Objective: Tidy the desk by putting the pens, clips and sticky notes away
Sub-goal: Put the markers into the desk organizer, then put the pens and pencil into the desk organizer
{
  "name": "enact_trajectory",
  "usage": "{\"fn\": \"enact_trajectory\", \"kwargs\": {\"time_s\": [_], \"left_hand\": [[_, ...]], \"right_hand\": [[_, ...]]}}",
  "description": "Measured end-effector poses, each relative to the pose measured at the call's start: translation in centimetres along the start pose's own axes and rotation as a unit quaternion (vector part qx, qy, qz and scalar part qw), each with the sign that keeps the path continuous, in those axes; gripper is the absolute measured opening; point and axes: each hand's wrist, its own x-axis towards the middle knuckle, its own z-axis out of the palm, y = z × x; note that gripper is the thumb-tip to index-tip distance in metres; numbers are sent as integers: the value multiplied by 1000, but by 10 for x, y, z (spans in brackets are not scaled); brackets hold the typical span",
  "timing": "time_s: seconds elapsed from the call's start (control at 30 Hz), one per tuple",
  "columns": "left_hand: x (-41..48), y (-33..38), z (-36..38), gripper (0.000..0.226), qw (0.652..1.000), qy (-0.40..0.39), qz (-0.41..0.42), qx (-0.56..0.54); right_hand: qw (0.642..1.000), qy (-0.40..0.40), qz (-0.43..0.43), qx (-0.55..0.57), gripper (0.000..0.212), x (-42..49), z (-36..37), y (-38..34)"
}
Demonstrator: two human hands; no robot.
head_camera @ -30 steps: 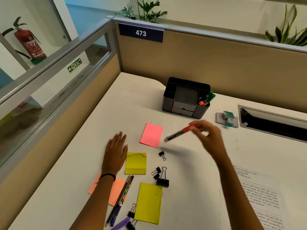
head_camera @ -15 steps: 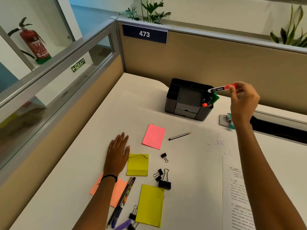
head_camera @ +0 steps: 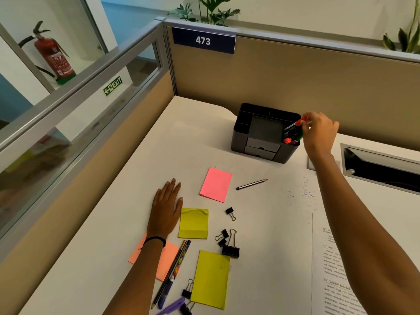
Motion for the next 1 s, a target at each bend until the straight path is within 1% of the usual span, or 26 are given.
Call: {"fn": "enact_trajectory", "kwargs": {"time_s": [0.1,0.2,0.3,0.4,0.47,0.53,0.63,0.7,0.83,0.9,1.0], "left_hand": [[0,0,0,53,1000,1,1,2],[0,1,-1,53,1000,0,0,5],[0,1,-1,54,1000,-1,0,2],[-1,2,-2,53,1000,3,2,2],[-1,3,-3,53,1000,5,1,2],[-1,3,-3,52,1000,4,1,4],[-1,3,-3,52,1000,4,0,8],[-1,3,-3,52,1000,5,-3,7],[-1,3,-3,52,1000,4,-2,5],[-1,3,-3,52,1000,1,-1,3],[-1,2,-3,53,1000,-2,-2,0]], "right_hand": [[1000,-18,-2,-20,23,3,-1,-2],[1000,-2,6,-4,31,-7,-5,-11],[996,10,-15,91,34,-37,-6,-33],[975,-53,-72,202,30,-87,-3,-60],[952,-124,-123,251,27,-129,1,-79],[922,-216,-166,275,27,-171,5,-97],[869,-351,-235,259,28,-225,14,-119],[833,-412,-278,242,29,-256,18,-131],[767,-472,-371,225,32,-303,19,-151],[737,-485,-417,218,32,-318,18,-156],[704,-496,-463,212,32,-331,17,-160]]}}
